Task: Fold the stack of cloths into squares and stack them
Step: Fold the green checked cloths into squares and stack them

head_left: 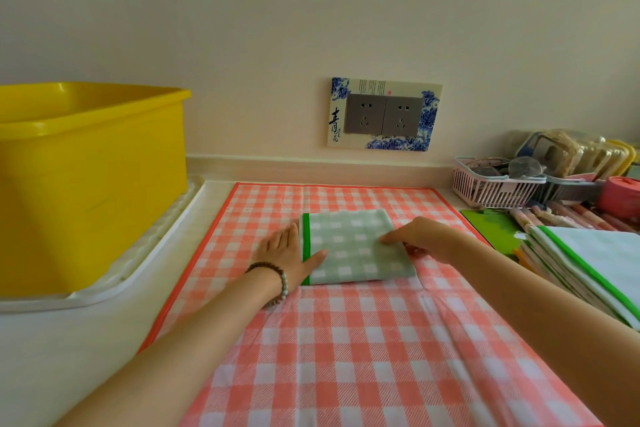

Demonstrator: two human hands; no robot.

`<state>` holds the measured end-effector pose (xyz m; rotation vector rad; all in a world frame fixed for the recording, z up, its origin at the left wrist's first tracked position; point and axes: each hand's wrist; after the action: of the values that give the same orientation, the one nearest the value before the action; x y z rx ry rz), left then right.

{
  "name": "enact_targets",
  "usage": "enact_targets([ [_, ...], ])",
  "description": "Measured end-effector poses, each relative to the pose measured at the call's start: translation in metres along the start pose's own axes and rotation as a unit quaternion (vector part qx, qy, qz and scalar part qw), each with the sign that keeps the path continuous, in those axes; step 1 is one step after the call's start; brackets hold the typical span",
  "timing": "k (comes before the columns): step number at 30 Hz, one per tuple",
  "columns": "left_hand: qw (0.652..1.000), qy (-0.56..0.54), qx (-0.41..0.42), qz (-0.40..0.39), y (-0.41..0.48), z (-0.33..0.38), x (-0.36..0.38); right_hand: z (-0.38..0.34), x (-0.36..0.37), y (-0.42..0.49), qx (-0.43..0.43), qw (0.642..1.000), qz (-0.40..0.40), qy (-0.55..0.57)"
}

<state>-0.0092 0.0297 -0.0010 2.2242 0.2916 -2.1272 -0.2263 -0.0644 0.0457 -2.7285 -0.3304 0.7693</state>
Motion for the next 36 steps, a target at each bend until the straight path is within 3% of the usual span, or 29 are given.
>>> enact_targets([
  [7,0.996,-0.073,-0.001,0.046,-0.002,0.0,0.0,-0.011,0.011,-0.015,-0.017,0.97,-0.053,0.235],
  [10,0.978,-0.194,-0.005,0.076,-0.004,0.003,-0.003,-0.013,0.009,-0.025,-0.048,0.963,-0.045,0.261],
  [15,0.89,-0.456,-0.014,0.032,-0.012,0.022,-0.032,-0.011,-0.026,-0.048,-0.114,0.95,-0.037,0.29],
  [18,0.762,-0.646,0.014,-0.048,-0.017,0.046,-0.051,-0.004,-0.059,-0.066,-0.147,0.941,-0.05,0.301],
  [20,0.721,-0.688,0.033,-0.078,-0.021,0.067,-0.061,0.003,-0.084,-0.074,-0.163,0.94,-0.046,0.295],
  [31,0.668,-0.722,0.14,-0.113,-0.026,0.212,-0.096,0.067,-0.231,-0.118,-0.109,0.961,0.052,0.247],
  [36,0.686,-0.7,0.143,-0.139,-0.027,0.272,-0.095,0.099,-0.282,-0.128,-0.06,0.971,0.061,0.224],
])
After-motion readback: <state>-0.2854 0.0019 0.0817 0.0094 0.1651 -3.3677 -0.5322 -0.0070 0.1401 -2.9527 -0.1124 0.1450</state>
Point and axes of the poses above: each hand's wrist, its own y-axis towards the middle knuckle, its own x-axis out of the palm, z = x × y, and after that the axes turned 12 degrees about y, right-handed
